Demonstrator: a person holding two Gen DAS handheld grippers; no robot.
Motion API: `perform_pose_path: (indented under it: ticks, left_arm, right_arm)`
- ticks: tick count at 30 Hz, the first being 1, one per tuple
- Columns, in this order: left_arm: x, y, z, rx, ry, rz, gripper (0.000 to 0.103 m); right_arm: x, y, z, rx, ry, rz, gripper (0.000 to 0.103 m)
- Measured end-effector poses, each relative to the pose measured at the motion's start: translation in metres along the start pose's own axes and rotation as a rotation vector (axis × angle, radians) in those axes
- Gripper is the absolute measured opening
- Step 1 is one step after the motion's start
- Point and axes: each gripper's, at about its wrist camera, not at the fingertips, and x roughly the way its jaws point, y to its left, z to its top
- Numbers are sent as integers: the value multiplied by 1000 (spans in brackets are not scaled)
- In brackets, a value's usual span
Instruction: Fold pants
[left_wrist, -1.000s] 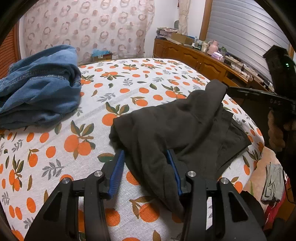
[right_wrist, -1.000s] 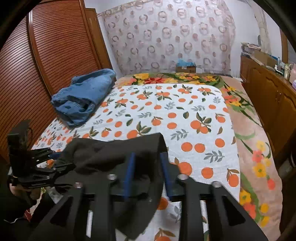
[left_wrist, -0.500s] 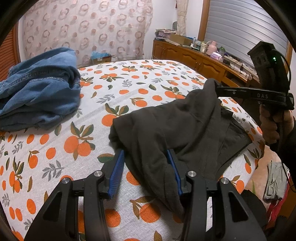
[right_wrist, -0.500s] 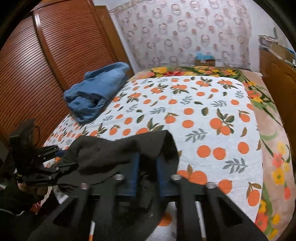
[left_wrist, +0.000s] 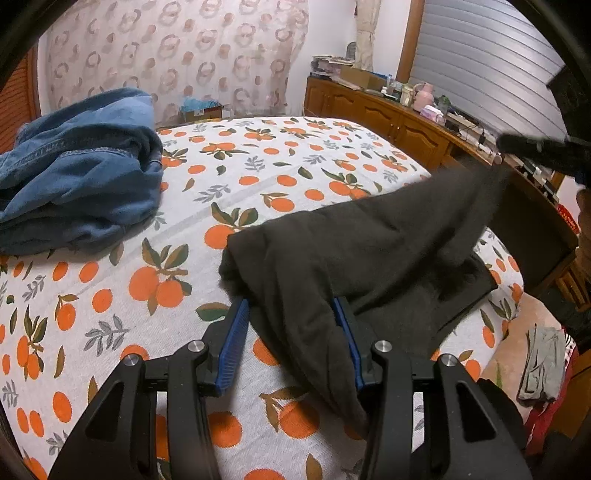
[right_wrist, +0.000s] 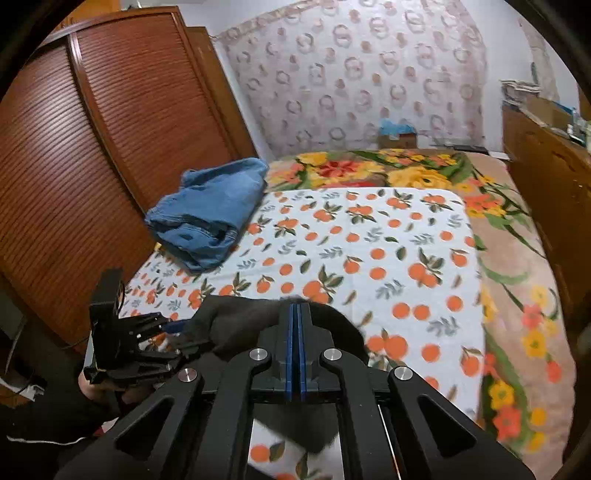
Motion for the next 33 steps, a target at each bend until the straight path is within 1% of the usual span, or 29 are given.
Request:
perform_pose_path:
  ticks: [2, 4, 8, 11, 12, 13, 15, 16, 17, 18, 20, 23, 27, 33]
  left_arm:
    - [-5, -1, 0, 3, -19, 1, 48]
    - [-10, -2, -1, 9, -33, 5, 48]
    - [-19, -9, -3, 38, -61, 18, 48]
    - [-25, -15, -4, 52, -72, 12, 48]
    - [-26, -17, -4, 53, -73, 8, 48]
    - [-27, -19, -5, 55, -74, 5, 48]
    - [-28, -20, -5, 56, -79, 6, 48]
    - [-27, -19, -4, 54, -79, 12, 48]
    - [-26, -18, -5, 52, -77, 19, 48]
    - [-24, -17, -5, 50, -72, 24, 48]
    - [-19, -13, -7, 43, -43, 34, 48]
    - [-26, -13, -13, 41, -62, 35, 48]
    - [-33, -24, -16, 63, -73, 19, 48]
    - [-39, -44, -13, 93, -92, -3, 48]
  right_arm:
    - [0, -7, -11, 27, 35, -10, 2]
    - [5, -11, -25, 18, 64, -37, 2]
    - [9, -16, -46, 24, 64, -33, 2]
    - [13, -14, -52, 24, 39, -44, 2]
    - [16, -12, -53, 23, 34, -45, 4]
    - [19, -11, -53, 19, 28, -54, 6]
    - [27, -5, -51, 8, 14, -88, 17]
    - [32, -4, -51, 0, 5, -102, 19]
    - [38, -2, -50, -5, 0, -117, 24]
    - [44, -4, -49, -6, -1, -136, 32]
    - [56, -8, -46, 8, 2, -163, 40]
    - [61, -9, -46, 33, 3, -155, 40]
    - [63, -2, -56, 10, 24, -152, 41]
    - [68, -4, -65, -11, 49, -163, 41]
